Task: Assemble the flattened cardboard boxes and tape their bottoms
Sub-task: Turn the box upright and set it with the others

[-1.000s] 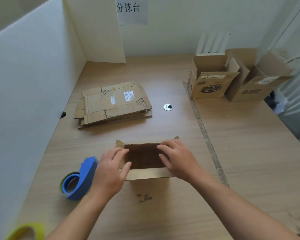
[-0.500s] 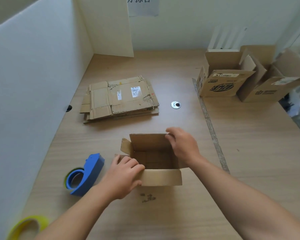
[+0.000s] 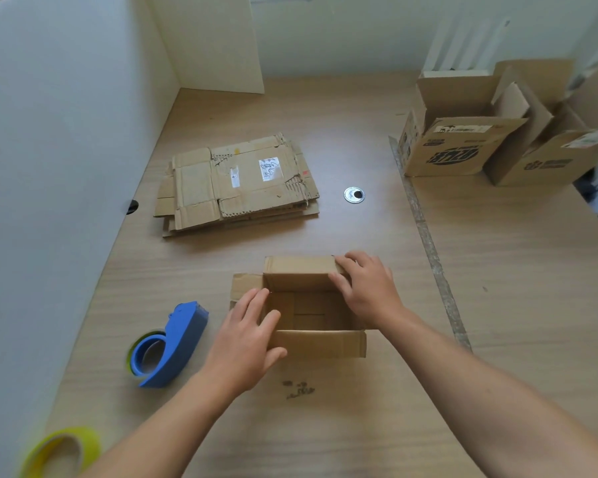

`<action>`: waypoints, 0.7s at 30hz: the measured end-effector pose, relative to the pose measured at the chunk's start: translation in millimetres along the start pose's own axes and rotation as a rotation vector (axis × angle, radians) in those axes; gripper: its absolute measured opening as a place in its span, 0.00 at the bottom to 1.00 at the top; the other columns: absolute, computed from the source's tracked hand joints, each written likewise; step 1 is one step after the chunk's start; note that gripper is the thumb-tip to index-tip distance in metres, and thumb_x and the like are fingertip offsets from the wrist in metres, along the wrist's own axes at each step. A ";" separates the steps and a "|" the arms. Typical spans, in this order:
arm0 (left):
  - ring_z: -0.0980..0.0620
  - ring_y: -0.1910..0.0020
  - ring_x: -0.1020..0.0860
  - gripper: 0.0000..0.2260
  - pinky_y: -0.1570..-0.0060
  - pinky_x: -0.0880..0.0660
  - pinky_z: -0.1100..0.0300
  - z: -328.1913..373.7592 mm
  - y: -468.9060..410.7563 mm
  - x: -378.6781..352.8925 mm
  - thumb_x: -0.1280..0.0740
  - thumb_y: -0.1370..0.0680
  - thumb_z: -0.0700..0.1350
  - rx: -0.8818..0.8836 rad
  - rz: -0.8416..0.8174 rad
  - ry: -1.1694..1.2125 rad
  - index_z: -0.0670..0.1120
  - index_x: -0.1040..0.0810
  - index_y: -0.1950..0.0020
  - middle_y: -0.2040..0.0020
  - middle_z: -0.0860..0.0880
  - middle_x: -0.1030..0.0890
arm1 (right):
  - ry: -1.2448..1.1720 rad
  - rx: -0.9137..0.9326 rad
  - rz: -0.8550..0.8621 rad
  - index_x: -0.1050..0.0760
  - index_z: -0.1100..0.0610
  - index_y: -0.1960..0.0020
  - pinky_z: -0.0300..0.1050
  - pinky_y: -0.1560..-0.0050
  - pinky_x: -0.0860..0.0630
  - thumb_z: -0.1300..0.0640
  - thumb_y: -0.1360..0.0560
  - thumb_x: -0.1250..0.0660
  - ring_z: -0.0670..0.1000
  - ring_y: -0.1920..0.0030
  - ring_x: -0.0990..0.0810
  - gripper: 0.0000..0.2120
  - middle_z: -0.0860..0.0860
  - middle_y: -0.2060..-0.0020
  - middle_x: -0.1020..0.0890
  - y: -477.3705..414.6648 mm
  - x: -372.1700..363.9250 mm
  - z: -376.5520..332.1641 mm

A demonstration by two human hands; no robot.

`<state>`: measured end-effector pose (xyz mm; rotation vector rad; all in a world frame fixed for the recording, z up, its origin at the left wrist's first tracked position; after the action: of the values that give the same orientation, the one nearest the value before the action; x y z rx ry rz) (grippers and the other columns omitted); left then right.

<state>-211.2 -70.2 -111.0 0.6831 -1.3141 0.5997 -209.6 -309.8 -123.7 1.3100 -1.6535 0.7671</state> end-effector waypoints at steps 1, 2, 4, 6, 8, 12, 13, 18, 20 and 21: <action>0.43 0.20 0.49 0.27 0.25 0.41 0.47 -1.1 -1.1 -1.3 0.32 0.24 0.61 0.004 0.002 0.028 0.47 0.28 0.30 0.20 0.42 0.42 | 0.002 -0.010 -0.017 0.25 0.49 0.32 0.50 0.36 0.37 0.43 0.18 0.40 0.53 0.35 0.31 0.19 0.48 0.36 0.25 -0.3 -1.5 1.6; 0.43 0.20 0.48 0.27 0.25 0.41 0.47 -2.4 -2.3 -2.6 0.32 0.24 0.60 0.006 0.014 0.062 0.47 0.27 0.30 0.21 0.43 0.41 | -0.002 -0.022 -0.032 0.25 0.49 0.33 0.49 0.36 0.37 0.43 0.18 0.40 0.53 0.36 0.30 0.18 0.48 0.37 0.24 -0.3 -3.3 3.4; 0.46 0.20 0.49 0.27 0.25 0.41 0.50 -5.3 -4.0 -6.3 0.31 0.24 0.60 0.015 0.024 0.117 0.46 0.27 0.30 0.21 0.45 0.39 | -0.038 -0.047 -0.054 0.24 0.49 0.34 0.49 0.37 0.37 0.43 0.18 0.41 0.52 0.37 0.29 0.17 0.48 0.39 0.23 -0.4 -6.8 5.6; 0.49 0.20 0.52 0.27 0.25 0.41 0.52 -8.5 -4.6 -11.8 0.32 0.23 0.60 0.030 0.003 0.154 0.47 0.28 0.29 0.21 0.49 0.42 | -0.082 -0.067 -0.067 0.22 0.50 0.37 0.50 0.37 0.35 0.43 0.18 0.41 0.52 0.40 0.27 0.16 0.49 0.43 0.21 -1.4 -8.5 6.7; 0.49 0.20 0.53 0.27 0.27 0.37 0.51 -11.0 -5.3 -14.6 0.32 0.23 0.60 0.042 0.009 0.190 0.48 0.28 0.29 0.21 0.49 0.41 | -0.116 -0.071 -0.088 0.21 0.51 0.41 0.51 0.38 0.32 0.44 0.18 0.40 0.53 0.43 0.26 0.15 0.49 0.46 0.21 -2.6 -9.4 7.1; 0.52 0.21 0.55 0.27 0.27 0.38 0.53 -12.3 -6.4 -17.3 0.32 0.24 0.60 0.061 -0.010 0.203 0.49 0.29 0.29 0.21 0.52 0.42 | -0.145 -0.072 -0.111 0.22 0.52 0.40 0.52 0.37 0.31 0.44 0.18 0.40 0.54 0.42 0.26 0.16 0.50 0.46 0.22 -2.4 -7.1 6.1; 0.52 0.21 0.56 0.28 0.27 0.39 0.53 -13.1 -5.8 -16.9 0.33 0.24 0.61 0.056 -0.020 0.207 0.49 0.30 0.28 0.21 0.52 0.43 | -0.121 -0.066 -0.112 0.22 0.52 0.38 0.51 0.36 0.33 0.44 0.18 0.41 0.54 0.40 0.27 0.17 0.50 0.43 0.22 -1.7 -5.7 4.8; 0.54 0.21 0.58 0.31 0.25 0.43 0.52 -17.8 0.3 -10.3 0.33 0.24 0.63 -0.010 -0.049 0.223 0.49 0.32 0.26 0.20 0.53 0.46 | 0.086 0.085 0.015 0.28 0.52 0.29 0.52 0.29 0.41 0.43 0.19 0.39 0.56 0.28 0.37 0.22 0.53 0.31 0.29 15.7 12.0 -10.8; 0.53 0.21 0.59 0.33 0.25 0.43 0.51 -18.5 2.8 -6.6 0.34 0.24 0.64 -0.019 -0.054 0.209 0.50 0.34 0.24 0.20 0.53 0.47 | 0.043 0.224 0.080 0.26 0.55 0.29 0.58 0.29 0.36 0.45 0.20 0.36 0.60 0.28 0.34 0.23 0.56 0.31 0.27 32.4 19.7 -28.6; 0.53 0.21 0.58 0.34 0.24 0.44 0.50 -18.5 3.4 -4.7 0.35 0.24 0.65 -0.026 -0.051 0.189 0.50 0.35 0.23 0.20 0.53 0.47 | 0.027 0.302 0.066 0.26 0.56 0.30 0.59 0.31 0.32 0.46 0.21 0.35 0.60 0.30 0.31 0.23 0.57 0.33 0.25 41.5 19.0 -37.8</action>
<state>-202.3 -54.2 -117.4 0.6212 -1.1239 0.5896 -241.5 -274.6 -88.2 1.4488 -1.6097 1.1030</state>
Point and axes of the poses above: each hand's wrist, its own y-axis away from the middle knuckle, its own x-axis out of the back of the hand, z = x × y, the point moved 5 cm from there along -y, towards the middle knuckle
